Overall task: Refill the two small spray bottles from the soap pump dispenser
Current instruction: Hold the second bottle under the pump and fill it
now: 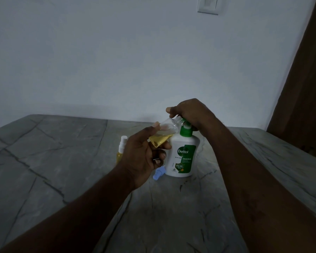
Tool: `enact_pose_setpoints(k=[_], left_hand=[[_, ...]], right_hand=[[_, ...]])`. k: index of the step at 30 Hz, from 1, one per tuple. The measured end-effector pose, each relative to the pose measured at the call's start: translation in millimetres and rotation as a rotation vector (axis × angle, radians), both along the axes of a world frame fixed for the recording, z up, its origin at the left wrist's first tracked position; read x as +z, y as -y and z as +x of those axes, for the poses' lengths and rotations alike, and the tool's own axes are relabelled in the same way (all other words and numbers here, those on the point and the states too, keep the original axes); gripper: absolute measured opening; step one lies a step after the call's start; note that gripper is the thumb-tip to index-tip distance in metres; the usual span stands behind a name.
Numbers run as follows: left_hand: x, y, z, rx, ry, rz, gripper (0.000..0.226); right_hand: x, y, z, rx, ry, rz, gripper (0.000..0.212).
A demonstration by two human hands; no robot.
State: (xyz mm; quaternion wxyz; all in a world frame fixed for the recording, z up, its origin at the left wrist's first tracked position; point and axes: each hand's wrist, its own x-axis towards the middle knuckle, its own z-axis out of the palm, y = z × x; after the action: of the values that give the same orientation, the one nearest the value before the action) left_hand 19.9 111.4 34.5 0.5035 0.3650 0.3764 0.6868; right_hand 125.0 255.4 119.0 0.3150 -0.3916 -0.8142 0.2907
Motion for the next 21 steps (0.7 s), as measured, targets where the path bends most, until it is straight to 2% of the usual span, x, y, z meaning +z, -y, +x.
enact_pose_setpoints(k=[6,13,21], left_hand=[[-1.6,-1.1,-0.6,0.0,-0.005,-0.002,0.051],[-2.0,-1.8,-0.4,-0.013,-0.014,-0.004,0.046],[-1.1,-1.7,-0.9,-0.019,-0.018,0.004,0.047]], right_hand=[[-2.2,-3.6,-1.1,0.017,-0.001,-0.018,0.028],[2.4,0.9,0.4,-0.038,-0.054,0.146,0.036],[1.5,-0.4,2.1,-0.003,-0.05,0.061,0.035]])
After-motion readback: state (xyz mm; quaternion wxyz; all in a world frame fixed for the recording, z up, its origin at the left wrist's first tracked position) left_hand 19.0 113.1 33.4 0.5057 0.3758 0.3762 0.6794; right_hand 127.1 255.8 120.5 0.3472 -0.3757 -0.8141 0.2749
